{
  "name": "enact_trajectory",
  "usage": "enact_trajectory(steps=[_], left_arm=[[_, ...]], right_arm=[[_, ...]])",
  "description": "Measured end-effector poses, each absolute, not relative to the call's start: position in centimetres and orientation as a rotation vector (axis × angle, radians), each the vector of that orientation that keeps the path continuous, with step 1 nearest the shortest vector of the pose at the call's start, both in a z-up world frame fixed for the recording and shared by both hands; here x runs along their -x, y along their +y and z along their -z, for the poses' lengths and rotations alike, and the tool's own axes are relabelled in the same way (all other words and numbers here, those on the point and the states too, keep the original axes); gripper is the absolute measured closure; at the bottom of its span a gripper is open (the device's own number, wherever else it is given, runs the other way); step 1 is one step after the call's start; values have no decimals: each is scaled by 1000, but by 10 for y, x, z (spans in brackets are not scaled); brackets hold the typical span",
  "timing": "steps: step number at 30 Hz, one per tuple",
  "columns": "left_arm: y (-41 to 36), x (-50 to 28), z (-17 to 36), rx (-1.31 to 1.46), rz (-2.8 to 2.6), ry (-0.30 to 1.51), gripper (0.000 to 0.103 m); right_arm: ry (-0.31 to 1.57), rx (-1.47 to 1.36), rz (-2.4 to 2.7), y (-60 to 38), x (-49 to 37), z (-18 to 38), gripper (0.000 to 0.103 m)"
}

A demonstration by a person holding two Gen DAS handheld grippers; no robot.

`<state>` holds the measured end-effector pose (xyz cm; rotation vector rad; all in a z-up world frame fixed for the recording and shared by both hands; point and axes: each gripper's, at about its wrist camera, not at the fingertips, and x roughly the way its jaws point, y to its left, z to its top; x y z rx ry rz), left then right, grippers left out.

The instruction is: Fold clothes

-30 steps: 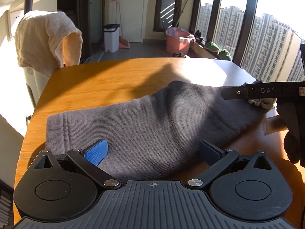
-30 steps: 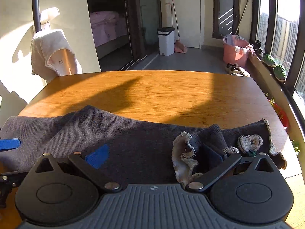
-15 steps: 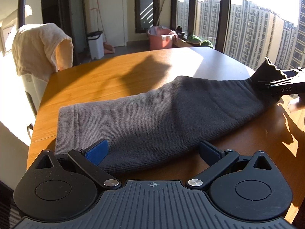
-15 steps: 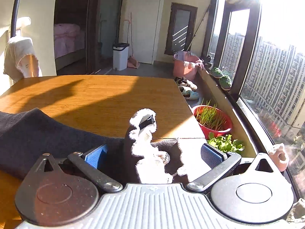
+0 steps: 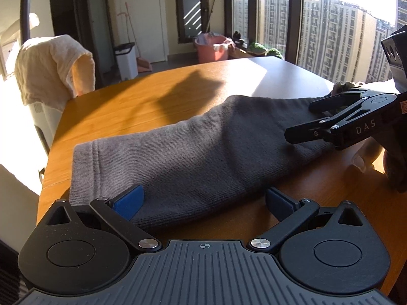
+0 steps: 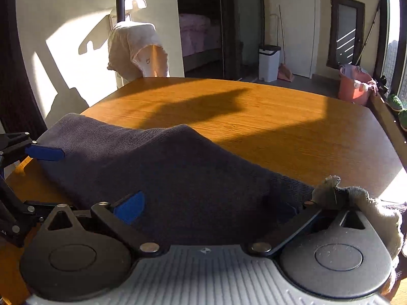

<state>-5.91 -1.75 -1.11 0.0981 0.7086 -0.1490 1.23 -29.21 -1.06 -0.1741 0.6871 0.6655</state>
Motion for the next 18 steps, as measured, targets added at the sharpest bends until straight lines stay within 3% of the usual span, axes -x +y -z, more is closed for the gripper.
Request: enact_trajectory(steps=[7, 9, 11, 15, 18], left_arm=[[-15, 76, 3, -145, 115, 626, 0], [-14, 91, -3, -238, 65, 576, 0], [-10, 109, -7, -351, 10, 526, 0], [3, 128, -14, -454, 3, 480, 2], [5, 131, -17, -493, -3, 478, 12]], right_arm=[[569, 288, -783, -273, 14, -6, 2], [534, 320, -816, -268, 21, -11, 15], [493, 381, -882, -247, 36, -17, 45], [501, 368, -1084, -214, 61, -14, 56], [509, 341, -1127, -205, 71, -10, 75]])
